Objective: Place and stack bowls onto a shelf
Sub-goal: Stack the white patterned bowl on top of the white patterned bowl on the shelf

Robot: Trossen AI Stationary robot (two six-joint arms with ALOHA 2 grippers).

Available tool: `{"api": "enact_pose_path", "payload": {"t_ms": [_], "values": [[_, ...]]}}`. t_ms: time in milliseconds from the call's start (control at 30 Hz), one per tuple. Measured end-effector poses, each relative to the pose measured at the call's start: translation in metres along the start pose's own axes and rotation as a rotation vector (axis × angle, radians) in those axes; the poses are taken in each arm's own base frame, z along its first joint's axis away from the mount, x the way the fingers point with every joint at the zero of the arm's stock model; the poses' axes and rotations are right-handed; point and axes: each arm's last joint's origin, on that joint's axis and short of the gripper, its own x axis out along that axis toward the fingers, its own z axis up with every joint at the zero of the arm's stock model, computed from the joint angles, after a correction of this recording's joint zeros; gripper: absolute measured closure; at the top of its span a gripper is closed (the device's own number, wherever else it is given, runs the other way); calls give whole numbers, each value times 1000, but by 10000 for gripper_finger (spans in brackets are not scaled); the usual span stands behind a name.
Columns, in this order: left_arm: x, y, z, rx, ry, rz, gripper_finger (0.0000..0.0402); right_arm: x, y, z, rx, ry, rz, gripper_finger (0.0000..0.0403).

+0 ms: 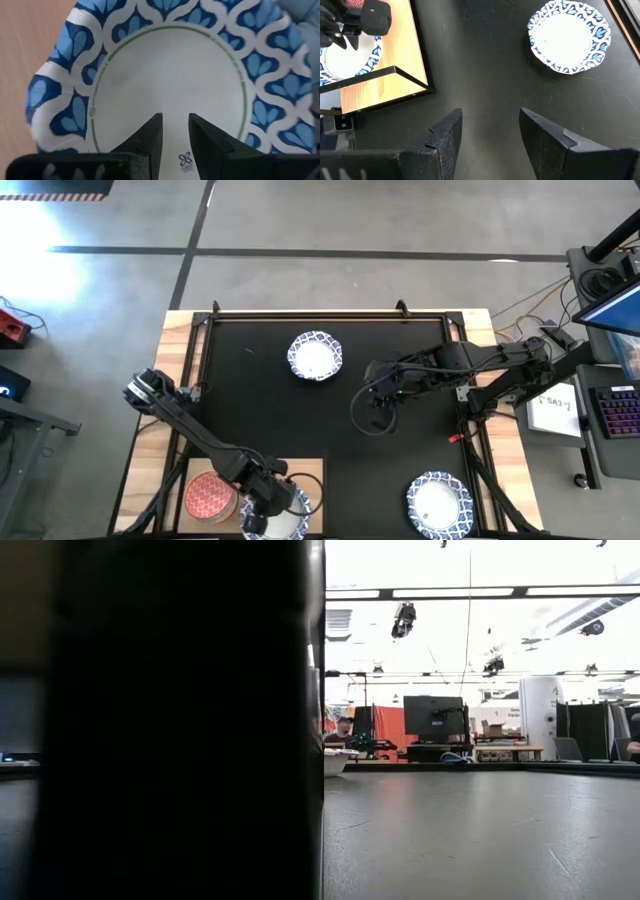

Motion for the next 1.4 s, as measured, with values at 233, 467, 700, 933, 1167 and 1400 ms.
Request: {"api": "enact_pose_path", "payload": {"t_ms": [233, 467, 700, 933, 1167, 1400], "values": [[4, 1, 0, -4, 0, 3, 326, 0, 0, 0, 0, 0, 0, 218], [8, 9, -3, -7, 3, 52, 326, 0, 0, 0, 0, 0, 0, 218], [8, 22, 0, 21, -14, 113, 326, 0, 0, 0, 0, 0, 0, 218], [7, 41, 5, 3, -35, 181, 326, 0, 0, 0, 0, 0, 0, 218], [4, 48, 12, 23, -66, 182, 326, 0, 0, 0, 0, 0, 0, 218], [1, 43, 19, 35, -113, 141, 326, 0, 0, 0, 0, 0, 0, 218]]}}
